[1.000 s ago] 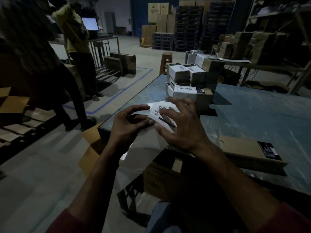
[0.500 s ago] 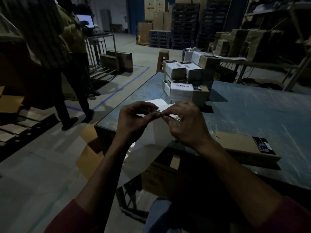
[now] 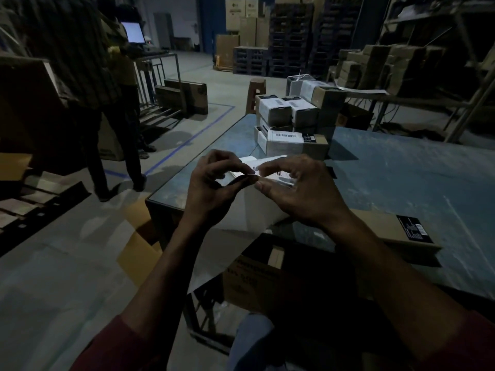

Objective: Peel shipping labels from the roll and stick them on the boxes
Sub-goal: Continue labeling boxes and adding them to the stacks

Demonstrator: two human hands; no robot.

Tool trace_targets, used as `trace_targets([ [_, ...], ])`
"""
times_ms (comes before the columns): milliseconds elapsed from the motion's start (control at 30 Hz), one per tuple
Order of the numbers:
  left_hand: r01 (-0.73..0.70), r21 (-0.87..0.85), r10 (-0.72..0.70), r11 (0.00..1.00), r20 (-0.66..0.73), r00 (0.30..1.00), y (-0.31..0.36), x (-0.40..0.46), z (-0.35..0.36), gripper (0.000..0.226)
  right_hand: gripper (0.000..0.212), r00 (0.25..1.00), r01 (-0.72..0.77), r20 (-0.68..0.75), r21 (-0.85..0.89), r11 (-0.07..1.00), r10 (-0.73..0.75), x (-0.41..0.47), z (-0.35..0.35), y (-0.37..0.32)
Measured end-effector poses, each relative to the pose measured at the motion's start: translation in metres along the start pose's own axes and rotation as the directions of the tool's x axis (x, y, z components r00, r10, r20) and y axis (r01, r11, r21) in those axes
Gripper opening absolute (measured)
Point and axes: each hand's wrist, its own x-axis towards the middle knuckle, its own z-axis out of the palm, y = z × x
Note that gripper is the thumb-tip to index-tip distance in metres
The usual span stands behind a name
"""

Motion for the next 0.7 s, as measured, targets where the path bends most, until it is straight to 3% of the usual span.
trace_targets([
  [267, -0.082, -0.037, 0.084, 0.996, 0.044, 0.996, 0.010, 0.004, -0.005, 0.019, 0.034, 0.998, 0.015, 0.056, 0.034, 0.999, -0.017, 0.003, -0.002, -0.001],
  [433, 0.015, -0.077, -0.012, 0.997, 0.040, 0.999, 0.021, 0.004, -0.006, 0.058, 0.042, 0.999, 0.019, 0.025, 0.054, 0.998, -0.021, 0.001, -0.004, -0.003],
  [533, 0.004, -0.069, 0.000, 0.998, 0.045, 0.999, 0.022, 0.005, -0.008, 0.069, 0.038, 1.000, 0.005, 0.020, 0.085, 0.996, -0.007, 0.003, -0.006, -0.004],
  [700, -0.031, -0.132, 0.031, 0.991, 0.000, 1.000, 0.021, 0.003, -0.004, 0.064, 0.032, 0.996, -0.087, 0.028, 0.182, 0.980, 0.083, 0.006, -0.009, -0.004],
])
